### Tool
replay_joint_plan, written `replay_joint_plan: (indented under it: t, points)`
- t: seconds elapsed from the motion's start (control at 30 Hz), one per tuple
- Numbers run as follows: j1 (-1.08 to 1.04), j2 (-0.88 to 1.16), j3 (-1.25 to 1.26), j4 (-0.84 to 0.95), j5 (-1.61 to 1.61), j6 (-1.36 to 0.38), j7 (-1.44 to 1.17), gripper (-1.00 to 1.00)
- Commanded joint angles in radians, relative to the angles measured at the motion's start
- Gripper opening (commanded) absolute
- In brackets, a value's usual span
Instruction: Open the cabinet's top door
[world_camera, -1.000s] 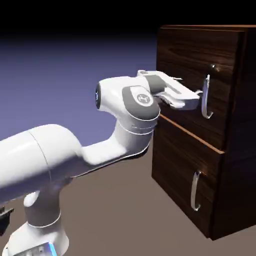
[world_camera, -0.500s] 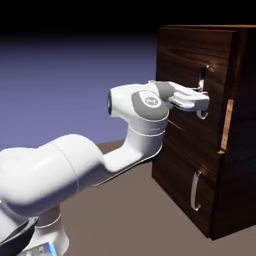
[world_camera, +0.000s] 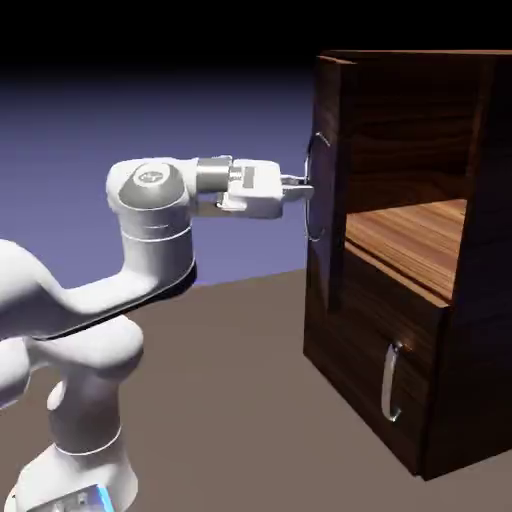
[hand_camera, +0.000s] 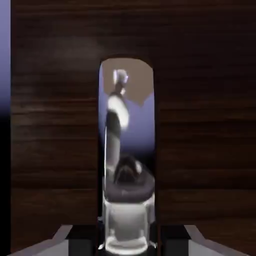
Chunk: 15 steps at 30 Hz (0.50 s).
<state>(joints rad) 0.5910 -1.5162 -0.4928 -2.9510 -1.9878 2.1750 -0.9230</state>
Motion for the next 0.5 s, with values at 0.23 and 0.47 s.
replay_joint_plan:
  t: [0.23, 0.47]
  points:
    - [-0.014, -0.028, 0.29, -0.062, 0.259, -0.175, 0.028, -1.0]
    - [0.003, 0.011, 0.544, -0.057, 0.487, -0.328, 0.067, -1.0]
